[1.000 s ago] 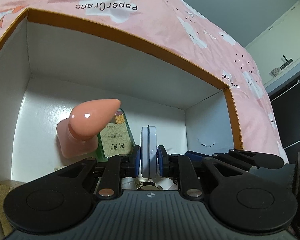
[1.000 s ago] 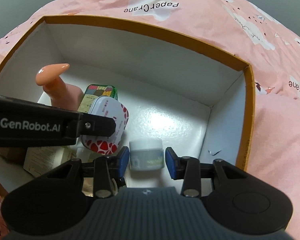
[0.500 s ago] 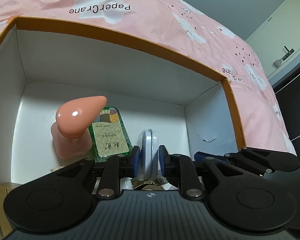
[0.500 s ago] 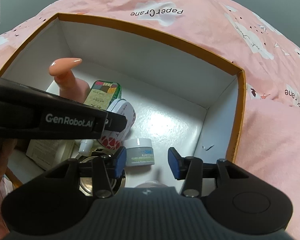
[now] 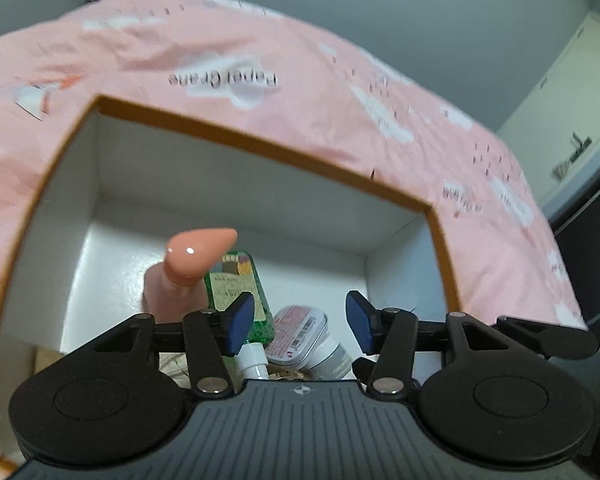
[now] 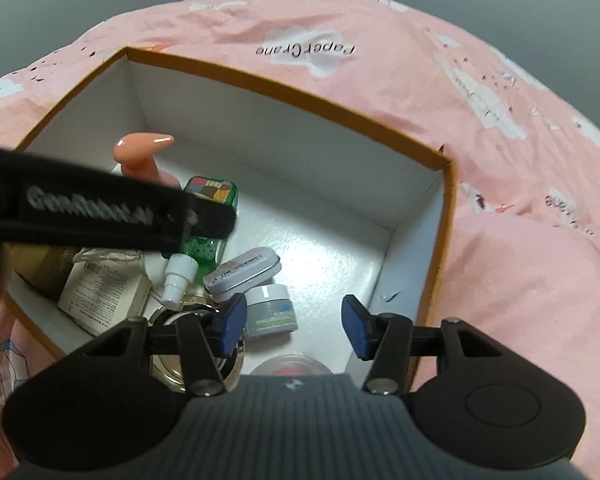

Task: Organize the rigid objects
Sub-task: 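Open both tools and move them back to the yellow items on the bed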

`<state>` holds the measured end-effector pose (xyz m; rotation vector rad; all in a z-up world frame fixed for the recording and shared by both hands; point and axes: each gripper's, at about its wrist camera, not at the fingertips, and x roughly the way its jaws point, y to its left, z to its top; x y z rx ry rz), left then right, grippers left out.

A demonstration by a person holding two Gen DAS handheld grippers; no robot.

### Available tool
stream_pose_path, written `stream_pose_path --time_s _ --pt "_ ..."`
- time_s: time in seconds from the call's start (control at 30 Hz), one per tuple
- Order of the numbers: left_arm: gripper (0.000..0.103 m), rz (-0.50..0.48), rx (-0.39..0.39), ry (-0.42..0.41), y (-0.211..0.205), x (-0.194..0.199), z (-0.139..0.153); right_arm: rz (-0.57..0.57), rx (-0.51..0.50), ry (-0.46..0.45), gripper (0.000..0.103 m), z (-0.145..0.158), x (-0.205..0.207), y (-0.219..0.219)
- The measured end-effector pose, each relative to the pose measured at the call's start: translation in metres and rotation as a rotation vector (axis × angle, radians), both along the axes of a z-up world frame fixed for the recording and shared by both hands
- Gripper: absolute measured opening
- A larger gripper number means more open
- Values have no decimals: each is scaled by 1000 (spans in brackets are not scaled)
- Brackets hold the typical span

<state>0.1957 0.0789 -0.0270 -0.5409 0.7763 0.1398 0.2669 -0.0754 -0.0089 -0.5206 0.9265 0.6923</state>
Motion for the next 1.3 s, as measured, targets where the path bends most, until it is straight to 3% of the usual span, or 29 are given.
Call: stream_pose_path --time_s 0.13,0.37,0.57,0.73,0.93,1.1,1.3 --pt "62 -14 38 -54 -8 -15 20 -25 18 -59 57 15 -14 -9" --pt "65 -79 107 -144 -34 -48 51 -103 157 -73 58 43 -39 -38" --pt "67 -163 97 -149 -54 -70 59 -153 247 -68 58 58 -66 -65" --pt "67 -257 63 -105 -65 -90 50 -193 267 -43 58 54 -89 -87" --pt "67 -341 17 28 -76 -106 20 -229 230 23 58 32 -115 -113" --pt "67 -370 -41 106 -83 -113 -5 -270 149 122 57 2 -131 -129" --pt "66 -408 -92 170 -98 -120 -26 -314 141 212 52 -16 -146 -145"
